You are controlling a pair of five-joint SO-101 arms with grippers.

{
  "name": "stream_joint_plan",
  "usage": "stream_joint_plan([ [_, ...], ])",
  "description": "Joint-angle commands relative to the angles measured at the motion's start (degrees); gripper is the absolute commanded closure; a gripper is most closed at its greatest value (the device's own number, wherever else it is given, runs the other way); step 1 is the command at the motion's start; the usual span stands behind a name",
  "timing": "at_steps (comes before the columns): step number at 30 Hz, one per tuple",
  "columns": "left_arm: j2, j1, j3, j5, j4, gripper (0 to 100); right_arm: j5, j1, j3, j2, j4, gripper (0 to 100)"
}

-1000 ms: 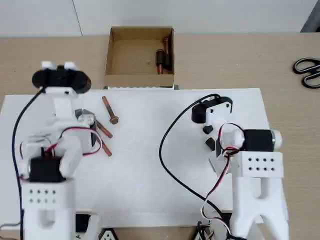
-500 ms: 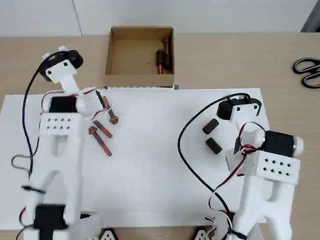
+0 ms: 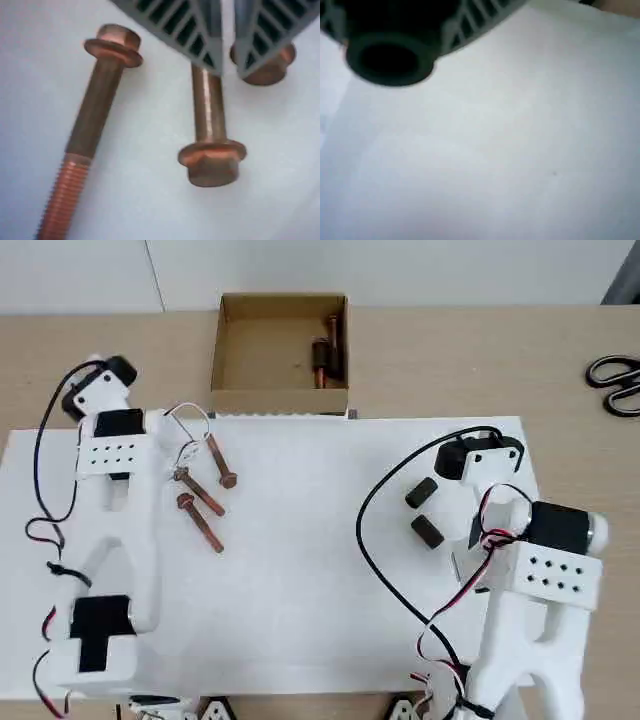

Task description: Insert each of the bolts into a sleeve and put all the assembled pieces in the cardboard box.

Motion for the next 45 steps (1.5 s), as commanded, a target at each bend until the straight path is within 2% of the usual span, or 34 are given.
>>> stream_joint_plan([
  [1, 0.44, -0.79, -2.42, 0.26, 0.18, 99, -0.62, 0.57, -0.18, -1.36, -0.04, 99.5],
  [8, 0.97, 0.53, -2.95, 0.26, 0.0, 88, -0.62, 0.4, -0.18, -1.27, -0.04, 99.5],
  [15, 4.48, 0.62, -3.3, 0.26, -3.96, 88, -0.62, 0.4, -0.18, -1.27, -0.04, 99.5],
  [23, 12.22, 0.44, -8.22, 0.26, -3.52, 88, -0.62, 0.48, -0.18, -1.27, -0.04, 99.5],
  [37, 16.0, 2.2, -8.31, 0.35, -0.44, 88, -0.62, 0.48, -0.18, -1.01, -0.13, 99.5],
  [40, 16.0, 2.73, -8.31, 0.35, -0.62, 91, -0.62, 0.4, -0.18, -0.92, -0.13, 99.5],
  [43, 16.09, 2.9, -8.31, 0.35, -0.7, 100, -0.62, 0.4, -0.18, -0.92, -0.13, 99.5],
  [45, 16.09, 2.9, -8.31, 0.35, -0.7, 99, -0.62, 0.4, -0.18, -0.92, -0.13, 99.5],
])
